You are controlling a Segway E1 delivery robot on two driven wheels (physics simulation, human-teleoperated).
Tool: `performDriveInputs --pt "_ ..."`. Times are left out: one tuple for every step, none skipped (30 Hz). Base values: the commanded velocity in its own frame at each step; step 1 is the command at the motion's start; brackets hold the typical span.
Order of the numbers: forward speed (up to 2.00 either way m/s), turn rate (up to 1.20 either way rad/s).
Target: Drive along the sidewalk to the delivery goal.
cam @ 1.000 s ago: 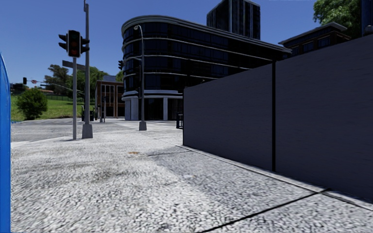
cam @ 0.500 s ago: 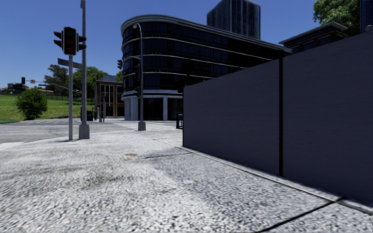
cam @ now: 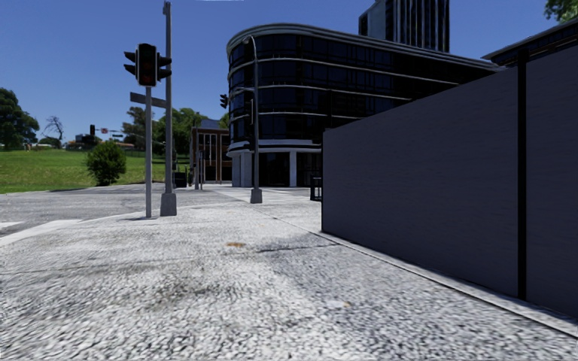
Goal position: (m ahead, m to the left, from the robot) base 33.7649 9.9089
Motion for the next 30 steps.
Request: performDriveInputs --pt "0.98 0.49" --pt "0.98 0.49" --pt "1.00 0.49" --pt "1.02 0.49" --pt "1.02 0.49" --pt "1.04 0.49" --pt "1.05 0.49" --pt "1.05 0.49" --pt "1.05 0.49" --pt "1.05 0.49" --pt "1.06 0.49" --pt "1.08 0.49" --pt "1.08 0.49" --pt "1.10 0.49" --pt "1.11 0.49" --pt "1.11 0.49" --pt "1.11 0.49" --pt "1.12 0.49" --pt "1.12 0.46" --pt "1.12 0.00" --pt "1.12 0.00" --pt "1.12 0.00" --pt "1.12 0.00" --pt "1.12 0.00" --pt "1.12 0.00" --pt "1.12 0.00" --pt "1.12 0.00" --pt "1.12 0.00" --pt "1.12 0.00" --pt "1.12 0.00"
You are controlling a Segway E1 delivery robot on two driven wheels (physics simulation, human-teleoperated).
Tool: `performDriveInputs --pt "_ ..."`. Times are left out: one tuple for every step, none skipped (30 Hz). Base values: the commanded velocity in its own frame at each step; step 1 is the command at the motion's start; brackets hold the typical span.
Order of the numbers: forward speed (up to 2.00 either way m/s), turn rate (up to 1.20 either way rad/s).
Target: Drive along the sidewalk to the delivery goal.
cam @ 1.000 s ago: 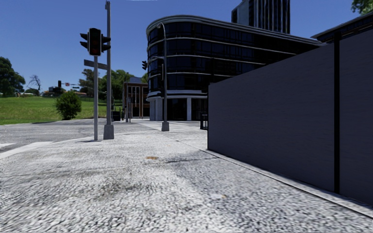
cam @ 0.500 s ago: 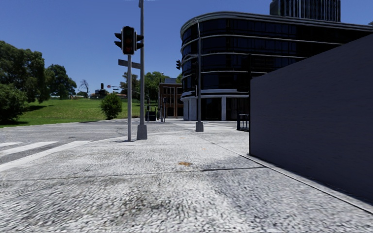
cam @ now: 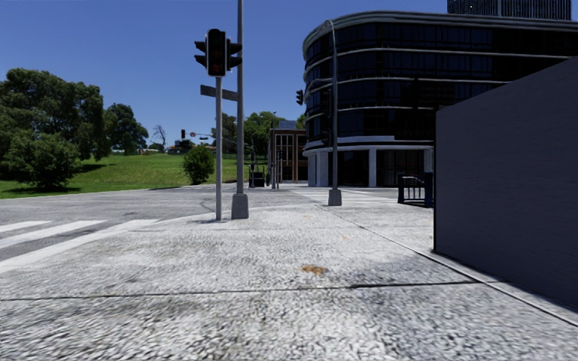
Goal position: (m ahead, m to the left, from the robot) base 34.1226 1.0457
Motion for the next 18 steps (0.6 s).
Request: performDriveInputs --pt "1.12 0.00" --pt "1.12 0.00" --pt "1.12 0.00" --pt "1.14 0.00" --pt "2.00 0.00" --pt "2.00 0.00" --pt "2.00 0.00" --pt "2.00 0.00" --pt "2.00 0.00" --pt "2.00 0.00" --pt "2.00 0.00" --pt "2.00 0.00" --pt "2.00 0.00" --pt "2.00 0.00" --pt "2.00 0.00" --pt "2.00 0.00" --pt "2.00 0.00" --pt "2.00 0.00"
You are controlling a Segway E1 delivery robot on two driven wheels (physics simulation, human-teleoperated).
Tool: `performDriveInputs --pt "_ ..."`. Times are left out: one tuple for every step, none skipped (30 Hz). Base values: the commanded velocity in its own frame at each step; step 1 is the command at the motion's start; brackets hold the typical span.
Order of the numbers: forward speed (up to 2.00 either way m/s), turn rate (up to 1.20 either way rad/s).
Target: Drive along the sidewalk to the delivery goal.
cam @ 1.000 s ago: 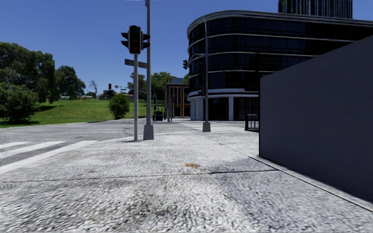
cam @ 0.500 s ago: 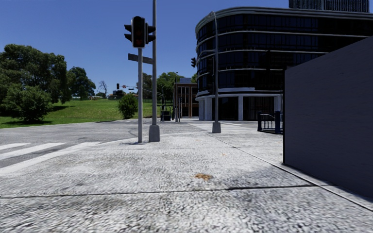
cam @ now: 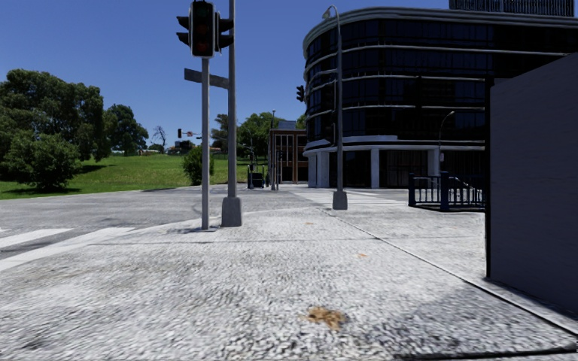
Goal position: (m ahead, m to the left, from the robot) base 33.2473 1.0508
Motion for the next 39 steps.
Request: performDriveInputs --pt "2.00 0.00" --pt "2.00 0.00" --pt "2.00 0.00" --pt "2.00 0.00" --pt "2.00 0.00" --pt "2.00 0.00" --pt "2.00 0.00" --pt "2.00 0.00" --pt "2.00 0.00" --pt "2.00 0.00" --pt "2.00 -0.04" --pt "2.00 -0.19" --pt "2.00 -0.25" --pt "2.00 -0.25" --pt "2.00 -0.29" --pt "2.00 -0.33" --pt "2.00 -0.37" --pt "2.00 -0.37" --pt "2.00 -0.38" --pt "2.00 -0.39" --pt "2.00 -0.39" --pt "2.00 -0.39" --pt "2.00 -0.39" --pt "2.00 -0.39" --pt "2.00 -0.39" --pt "2.00 -0.39" --pt "2.00 -0.39" --pt "2.00 -0.39" --pt "2.00 -0.39" --pt "2.00 -0.39" --pt "2.00 -0.39" --pt "2.00 -0.39" --pt "2.00 -0.39" --pt "2.00 -0.39" --pt "2.00 -0.39" --pt "2.00 -0.39" --pt "2.00 -0.39" --pt "2.00 -0.39" --pt "2.00 -0.39"
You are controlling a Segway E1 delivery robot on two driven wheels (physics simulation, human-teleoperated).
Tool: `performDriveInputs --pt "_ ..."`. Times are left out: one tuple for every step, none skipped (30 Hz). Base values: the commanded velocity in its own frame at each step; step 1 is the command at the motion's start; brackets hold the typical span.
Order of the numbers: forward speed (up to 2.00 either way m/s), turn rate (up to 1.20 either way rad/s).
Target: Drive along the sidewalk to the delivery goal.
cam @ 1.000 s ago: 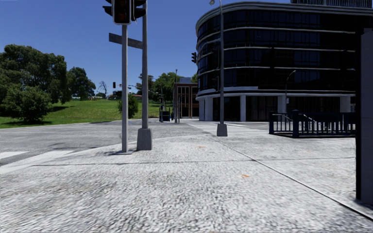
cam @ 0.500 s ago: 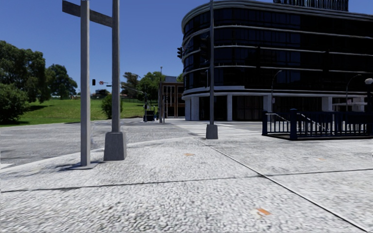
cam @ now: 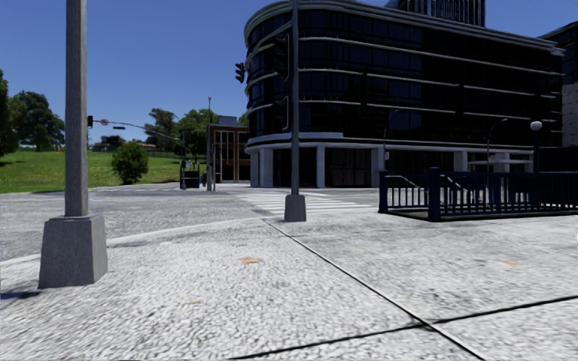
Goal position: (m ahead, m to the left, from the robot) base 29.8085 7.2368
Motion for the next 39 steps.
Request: performDriveInputs --pt "2.00 -0.39" --pt "2.00 -0.39" --pt "2.00 -0.39" --pt "2.00 -0.39" --pt "2.00 -0.39" --pt "2.00 -0.39" --pt "2.00 -0.39" --pt "2.00 -0.39" --pt "2.00 -0.39" --pt "2.00 -0.39" --pt "2.00 -0.39" --pt "2.00 -0.39" --pt "2.00 -0.39" --pt "2.00 -0.39" --pt "2.00 -0.39" --pt "2.00 -0.39" --pt "2.00 -0.39" --pt "2.00 -0.39" --pt "2.00 -0.39" --pt "2.00 -0.39" --pt "2.00 -0.39" --pt "2.00 -0.39" --pt "2.00 -0.39" --pt "2.00 -0.39" --pt "2.00 -0.39" --pt "2.00 -0.39" --pt "2.00 -0.39" --pt "2.00 -0.39" --pt "2.00 -0.39" --pt "2.00 -0.39" --pt "2.00 -0.39" --pt "2.00 -0.39" --pt "2.00 -0.39" --pt "2.00 -0.39" --pt "2.00 -0.26" --pt "2.00 0.00" --pt "2.00 0.00" --pt "2.00 0.00" --pt "2.00 0.00"
